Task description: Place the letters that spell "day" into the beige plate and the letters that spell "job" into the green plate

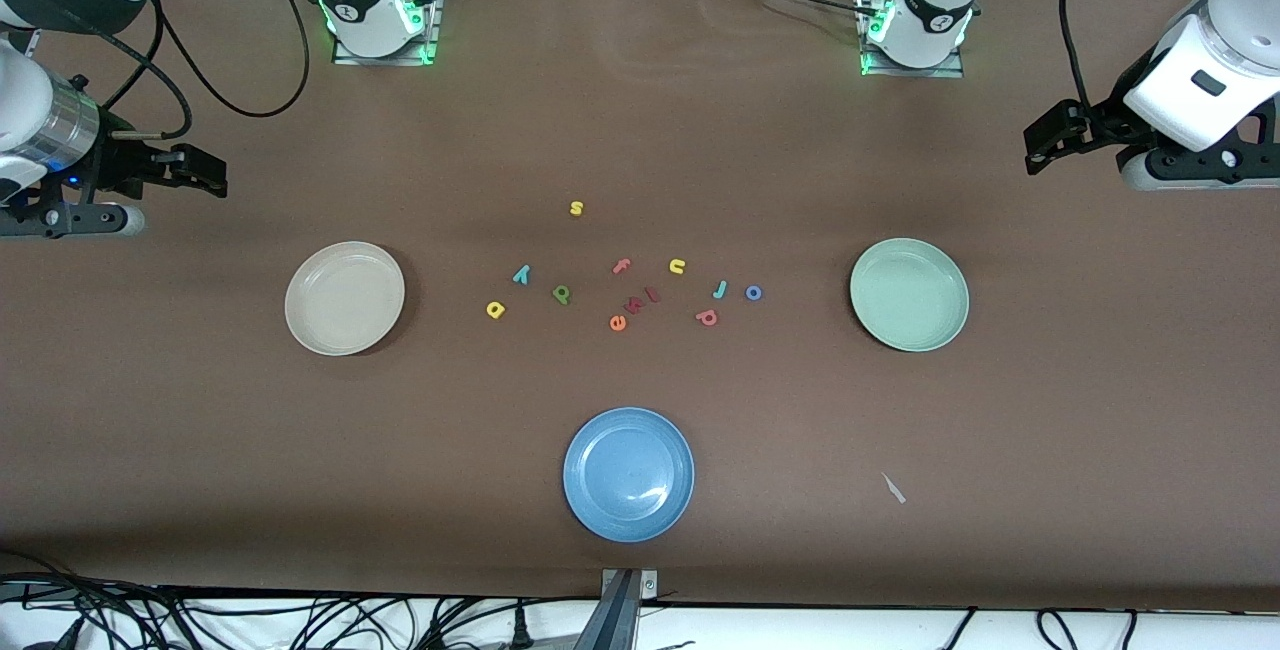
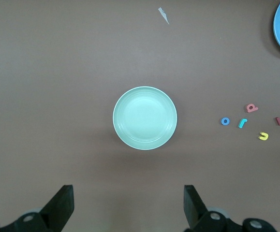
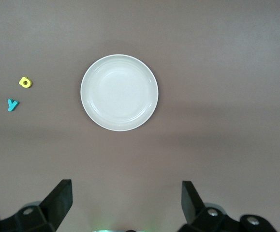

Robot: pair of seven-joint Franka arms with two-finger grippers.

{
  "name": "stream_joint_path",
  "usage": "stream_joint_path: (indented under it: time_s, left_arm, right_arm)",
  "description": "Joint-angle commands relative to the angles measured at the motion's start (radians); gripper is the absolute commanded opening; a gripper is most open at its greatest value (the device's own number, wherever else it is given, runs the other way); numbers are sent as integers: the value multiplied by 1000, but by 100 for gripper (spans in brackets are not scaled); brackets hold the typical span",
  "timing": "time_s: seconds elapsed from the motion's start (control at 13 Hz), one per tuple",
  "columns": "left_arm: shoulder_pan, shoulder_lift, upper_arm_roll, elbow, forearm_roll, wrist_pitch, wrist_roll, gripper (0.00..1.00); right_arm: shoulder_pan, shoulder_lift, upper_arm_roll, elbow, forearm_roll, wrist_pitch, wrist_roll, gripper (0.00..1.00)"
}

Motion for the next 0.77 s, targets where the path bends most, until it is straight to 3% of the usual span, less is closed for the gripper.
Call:
stream_joint_path:
  time_s: [0.0, 0.46, 0.69]
  left_arm:
    - [6, 12, -5, 26, 5, -2, 7, 100]
    - [20, 12, 6, 10, -2, 5, 13, 100]
    - [21, 8, 44, 4, -4, 5, 15, 100]
  right_arm:
    - [5, -5, 1, 0, 0, -11, 7, 100]
    - [3, -5, -1, 0, 43, -11, 5, 100]
    - [3, -5, -1, 1, 43, -12, 5, 100]
